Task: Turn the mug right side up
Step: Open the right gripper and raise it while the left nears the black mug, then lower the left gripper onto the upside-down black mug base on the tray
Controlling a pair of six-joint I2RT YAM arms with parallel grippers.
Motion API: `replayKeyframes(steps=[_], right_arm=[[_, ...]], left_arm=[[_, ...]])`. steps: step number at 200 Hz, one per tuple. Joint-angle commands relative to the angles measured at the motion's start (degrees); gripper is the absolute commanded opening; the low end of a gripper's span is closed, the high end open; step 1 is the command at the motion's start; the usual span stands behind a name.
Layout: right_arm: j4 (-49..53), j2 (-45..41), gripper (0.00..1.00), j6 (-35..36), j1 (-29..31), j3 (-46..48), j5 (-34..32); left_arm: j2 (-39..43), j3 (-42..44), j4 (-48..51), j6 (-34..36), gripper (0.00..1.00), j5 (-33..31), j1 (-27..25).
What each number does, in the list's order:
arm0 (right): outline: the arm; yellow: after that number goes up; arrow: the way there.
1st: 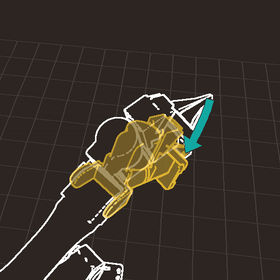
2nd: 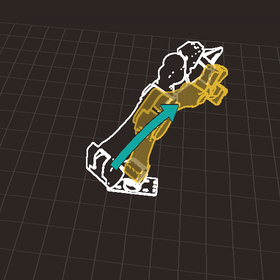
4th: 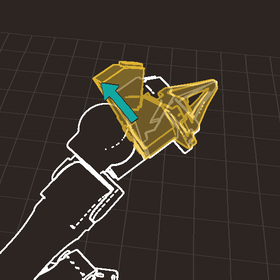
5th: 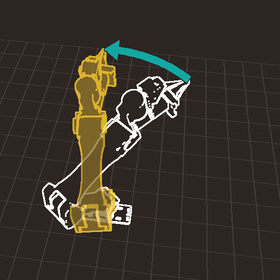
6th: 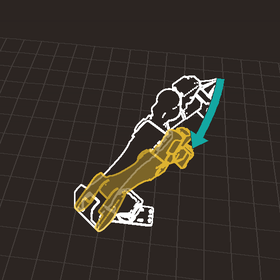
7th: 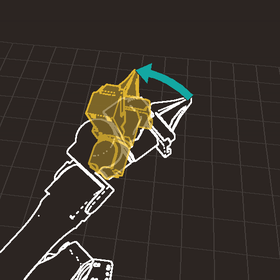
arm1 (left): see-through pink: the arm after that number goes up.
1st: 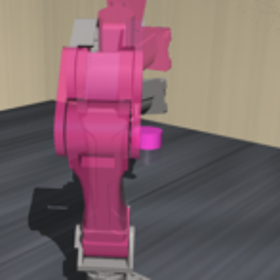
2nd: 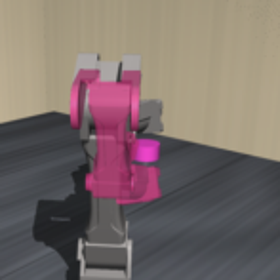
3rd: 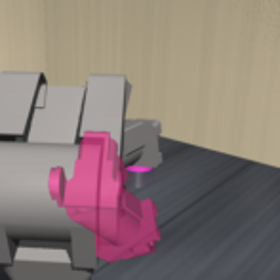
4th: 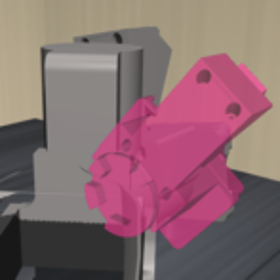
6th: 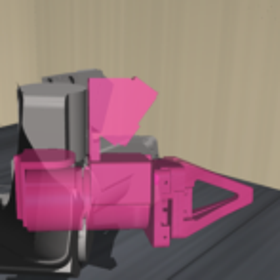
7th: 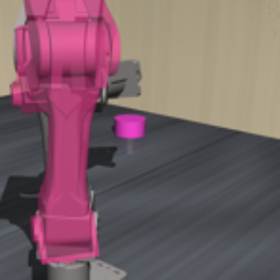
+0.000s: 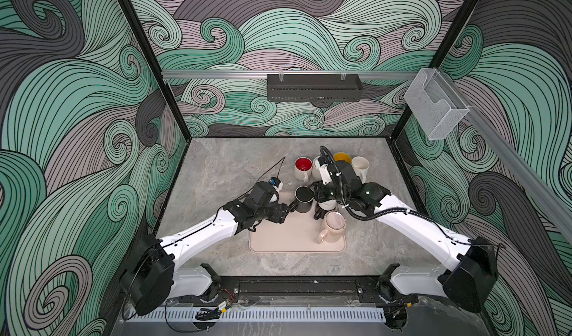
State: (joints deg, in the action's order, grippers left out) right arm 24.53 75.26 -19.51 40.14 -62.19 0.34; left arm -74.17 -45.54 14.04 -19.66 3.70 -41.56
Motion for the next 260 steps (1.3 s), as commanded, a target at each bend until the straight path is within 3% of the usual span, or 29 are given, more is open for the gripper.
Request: replayKeyframes(steps=[1,93,189,260], right_arm=[[-1.16,-1.39,0.42,-0.29,0.22,0.64,-1.03],[-2.91,-3.8,0.42,0.15,0.22,4.49,-3.21],[-3.7,-3.72,0.42,-0.08,0.11,6.8,-4.31],[-5.73,-3.28,0.42,0.37,-0.33,7.51,-4.65]], left_arm=[[-2.87,-3.77,-1.01,3.22,0.67,0.37,-1.24],[-16.07,-13.43,1.16,6.5,0.64,0.55,-1.7],[-21.2,-14.82,0.45,7.72,0.5,-0.78,-1.77],[-23.45,-16.4,0.46,8.21,0.47,-2.25,-2.03]])
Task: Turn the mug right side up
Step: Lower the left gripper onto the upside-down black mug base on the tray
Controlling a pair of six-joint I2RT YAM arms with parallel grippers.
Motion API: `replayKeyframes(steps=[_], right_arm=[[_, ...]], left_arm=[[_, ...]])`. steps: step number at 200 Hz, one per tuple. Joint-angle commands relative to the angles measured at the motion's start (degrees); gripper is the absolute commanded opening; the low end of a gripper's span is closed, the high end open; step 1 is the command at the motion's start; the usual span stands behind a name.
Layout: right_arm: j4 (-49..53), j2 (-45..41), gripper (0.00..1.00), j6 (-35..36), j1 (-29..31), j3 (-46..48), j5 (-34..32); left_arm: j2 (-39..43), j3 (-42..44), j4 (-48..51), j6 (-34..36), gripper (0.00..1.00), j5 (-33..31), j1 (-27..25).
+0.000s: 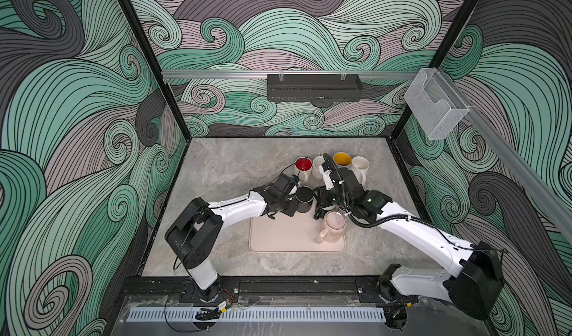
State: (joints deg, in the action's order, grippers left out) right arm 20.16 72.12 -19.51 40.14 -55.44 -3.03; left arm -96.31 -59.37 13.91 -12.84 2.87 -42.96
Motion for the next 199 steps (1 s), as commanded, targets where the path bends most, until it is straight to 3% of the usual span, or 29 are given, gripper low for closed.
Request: replayKeyframes(steps=[1,84,199], right_arm=[[-1.4,-0.13,0.42,0.36,-0.33,0.77,-1.24],[-2.65,0.7,0.42,0.44,-0.75,1.32,-0.67],[-3.64,0.57,0.41,-0.36,-0.84,2.33,0.47]], left_arm=[[-1.37,-2.58,0.59,1.4,0.47,-1.44,-0.63],[-3.45,-4.57,2.0,2.39,0.36,-3.79,-0.72],[-3.56,-6.58,3.64,2.99,0.28,-4.71,-1.32]])
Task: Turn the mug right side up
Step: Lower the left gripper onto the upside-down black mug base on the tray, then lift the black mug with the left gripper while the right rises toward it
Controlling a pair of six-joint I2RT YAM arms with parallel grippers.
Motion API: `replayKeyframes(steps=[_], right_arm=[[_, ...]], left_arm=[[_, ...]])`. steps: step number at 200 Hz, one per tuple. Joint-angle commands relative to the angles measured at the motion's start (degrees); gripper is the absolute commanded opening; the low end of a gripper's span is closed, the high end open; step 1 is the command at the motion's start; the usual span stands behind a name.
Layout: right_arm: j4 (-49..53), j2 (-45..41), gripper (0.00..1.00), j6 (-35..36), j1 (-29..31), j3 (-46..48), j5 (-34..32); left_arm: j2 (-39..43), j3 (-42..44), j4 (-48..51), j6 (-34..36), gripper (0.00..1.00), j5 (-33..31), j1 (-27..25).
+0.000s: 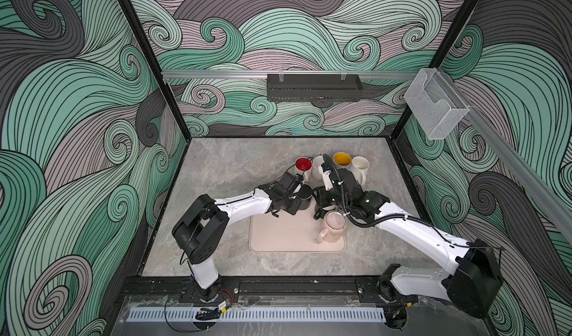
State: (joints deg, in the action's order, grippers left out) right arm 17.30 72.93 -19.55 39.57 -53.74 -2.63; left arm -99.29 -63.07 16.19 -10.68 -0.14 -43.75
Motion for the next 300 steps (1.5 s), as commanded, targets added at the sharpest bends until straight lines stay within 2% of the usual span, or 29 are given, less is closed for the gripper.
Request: replayKeyframes(steps=[1,35,61,104,202,220,227,300], right_arm=[[-0.78,-0.24,0.41,-0.31,-0.24,0.64,0.04],[-0.92,-0.89,0.41,-0.48,-0.28,0.95,-0.18],[-1.25,-1.31,0.41,-0.49,-0.24,1.32,-0.18],[-1.65,-1.43,0.41,-0.23,-0.28,1.31,-0.35],[-1.46,-1.46,0.41,0.05,-0.28,0.91,-0.16],[-1.46,-1.6,0.41,-0.05,-0.22,1.1,-0.2],[-1.55,-1.71,0.41,-0.05,-0.22,1.17,-0.22],[0.31,-4.2,0.41,1.33,-0.43,1.25,-2.91]], left_arm=[[-0.62,-2.91,1.42,0.83,0.27,-1.7,-0.54],[-1.05,-3.67,2.49,1.44,0.27,-3.49,-1.1],[-1.68,-4.57,3.54,2.46,0.33,-6.63,-2.26],[-2.64,-5.4,3.87,2.59,0.33,-6.98,-2.83],[-3.06,-6.83,5.49,3.38,0.18,-8.19,-3.25],[-3.14,-7.15,5.91,3.54,0.1,-8.82,-3.48],[-3.16,-7.16,6.09,3.64,0.0,-9.12,-3.55],[1.33,-6.83,9.58,4.23,0.0,-16.05,-5.48]])
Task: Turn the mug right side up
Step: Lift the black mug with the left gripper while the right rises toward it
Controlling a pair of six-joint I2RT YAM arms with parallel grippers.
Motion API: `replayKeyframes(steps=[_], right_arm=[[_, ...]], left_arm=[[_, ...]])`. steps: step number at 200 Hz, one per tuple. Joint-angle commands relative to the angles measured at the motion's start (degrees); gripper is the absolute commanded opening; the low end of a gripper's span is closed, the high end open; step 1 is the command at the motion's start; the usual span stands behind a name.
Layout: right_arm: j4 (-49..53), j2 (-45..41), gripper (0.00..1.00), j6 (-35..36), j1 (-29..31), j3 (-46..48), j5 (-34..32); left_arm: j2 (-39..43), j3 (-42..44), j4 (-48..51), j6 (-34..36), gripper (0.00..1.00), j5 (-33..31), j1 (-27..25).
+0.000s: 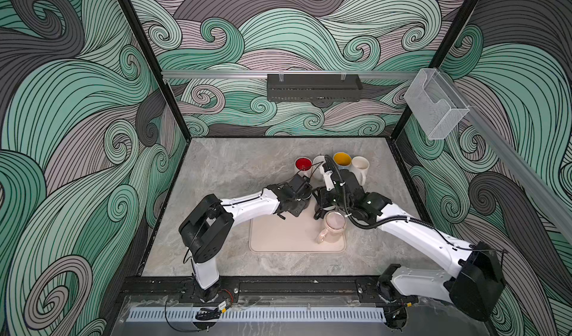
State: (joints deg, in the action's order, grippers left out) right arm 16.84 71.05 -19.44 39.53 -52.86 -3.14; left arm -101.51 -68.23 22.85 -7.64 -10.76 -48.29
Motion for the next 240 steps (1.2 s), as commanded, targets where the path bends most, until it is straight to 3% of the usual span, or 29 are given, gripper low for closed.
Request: replayKeyframes(steps=[1,72,154,191,240], right_arm=[[0.84,-2.36,0.41,1.23,-0.4,0.34,-2.49],[2.38,-5.61,0.41,1.02,-0.76,0.35,-5.28],[-6.58,-7.05,0.47,-1.18,-0.71,5.13,-7.18],[-8.11,-8.64,0.5,-0.95,-0.71,6.46,-4.74],[-17.08,-8.92,0.53,-7.21,-2.78,7.41,15.58]], left_arm=[[3.62,-1.66,3.04,1.21,0.0,-5.64,-1.02],[16.23,1.18,8.76,-0.92,0.0,-12.26,-2.02],[38.32,9.11,-6.46,-0.39,0.0,-9.69,-1.49],[46.03,8.86,-10.21,-3.61,0.0,-1.46,1.25],[50.01,10.25,-18.33,-14.79,0.0,18.23,10.23]])
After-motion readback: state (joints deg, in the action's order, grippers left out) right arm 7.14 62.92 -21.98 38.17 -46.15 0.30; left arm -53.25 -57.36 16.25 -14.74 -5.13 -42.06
